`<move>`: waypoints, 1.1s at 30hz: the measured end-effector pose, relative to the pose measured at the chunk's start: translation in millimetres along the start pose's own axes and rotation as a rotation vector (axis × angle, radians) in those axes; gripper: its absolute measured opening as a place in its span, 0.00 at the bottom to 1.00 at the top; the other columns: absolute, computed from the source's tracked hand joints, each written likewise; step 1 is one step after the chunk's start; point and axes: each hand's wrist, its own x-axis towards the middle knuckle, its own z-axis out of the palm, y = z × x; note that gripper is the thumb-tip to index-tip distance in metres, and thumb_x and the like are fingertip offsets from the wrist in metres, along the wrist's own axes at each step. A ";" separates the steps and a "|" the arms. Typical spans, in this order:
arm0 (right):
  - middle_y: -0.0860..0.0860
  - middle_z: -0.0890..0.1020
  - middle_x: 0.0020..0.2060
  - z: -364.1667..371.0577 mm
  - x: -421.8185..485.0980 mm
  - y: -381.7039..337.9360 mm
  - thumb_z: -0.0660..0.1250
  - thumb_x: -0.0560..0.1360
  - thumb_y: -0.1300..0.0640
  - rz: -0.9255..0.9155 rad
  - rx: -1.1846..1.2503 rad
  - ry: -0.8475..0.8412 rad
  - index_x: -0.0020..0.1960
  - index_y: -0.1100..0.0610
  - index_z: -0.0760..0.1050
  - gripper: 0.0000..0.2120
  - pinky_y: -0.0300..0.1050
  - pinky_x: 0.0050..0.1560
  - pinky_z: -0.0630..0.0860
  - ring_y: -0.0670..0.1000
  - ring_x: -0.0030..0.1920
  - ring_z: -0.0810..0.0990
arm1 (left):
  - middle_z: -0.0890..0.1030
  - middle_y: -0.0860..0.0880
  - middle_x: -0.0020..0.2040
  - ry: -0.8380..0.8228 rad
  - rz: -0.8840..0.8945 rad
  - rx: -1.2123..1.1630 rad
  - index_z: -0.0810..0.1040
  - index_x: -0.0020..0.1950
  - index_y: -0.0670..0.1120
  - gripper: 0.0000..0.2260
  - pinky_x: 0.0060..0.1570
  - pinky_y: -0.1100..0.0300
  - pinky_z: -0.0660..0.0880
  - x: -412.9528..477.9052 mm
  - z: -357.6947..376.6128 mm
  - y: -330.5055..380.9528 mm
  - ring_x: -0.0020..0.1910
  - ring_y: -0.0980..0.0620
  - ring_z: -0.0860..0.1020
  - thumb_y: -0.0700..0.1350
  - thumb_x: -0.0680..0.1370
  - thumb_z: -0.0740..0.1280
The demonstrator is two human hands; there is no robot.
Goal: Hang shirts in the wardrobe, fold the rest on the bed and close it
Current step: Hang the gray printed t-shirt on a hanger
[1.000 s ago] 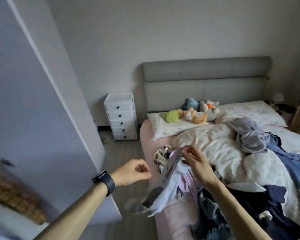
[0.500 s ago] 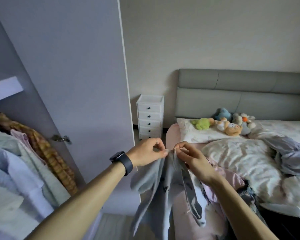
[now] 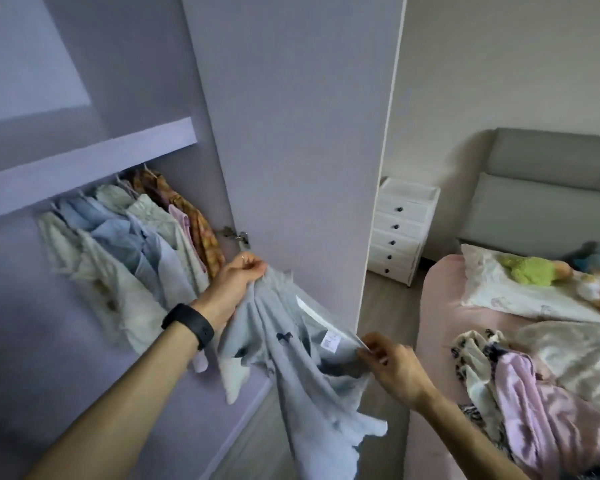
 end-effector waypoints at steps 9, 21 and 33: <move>0.44 0.84 0.43 18.5 115.1 -55.5 0.66 0.81 0.50 -0.194 0.162 -0.114 0.49 0.46 0.79 0.04 0.30 0.42 0.73 0.40 0.43 0.80 | 0.80 0.64 0.40 -0.088 -0.255 0.342 0.82 0.41 0.58 0.08 0.46 0.68 0.70 -44.2 -74.1 -37.1 0.42 0.67 0.77 0.60 0.76 0.71; 0.50 0.86 0.45 43.3 166.1 -113.1 0.73 0.70 0.37 -0.183 0.436 -0.854 0.46 0.47 0.85 0.14 0.48 0.51 0.80 0.51 0.47 0.85 | 0.86 0.50 0.46 0.644 -0.196 0.098 0.86 0.45 0.50 0.05 0.46 0.64 0.76 -131.6 -121.2 -51.9 0.46 0.53 0.84 0.49 0.77 0.73; 0.29 0.81 0.45 81.8 152.5 -185.8 0.72 0.77 0.56 -0.723 0.309 -0.508 0.49 0.41 0.79 0.10 0.25 0.47 0.72 0.34 0.48 0.79 | 0.86 0.53 0.43 0.925 -0.174 0.271 0.87 0.43 0.50 0.03 0.47 0.66 0.76 -215.8 -160.7 -38.2 0.43 0.59 0.83 0.49 0.72 0.77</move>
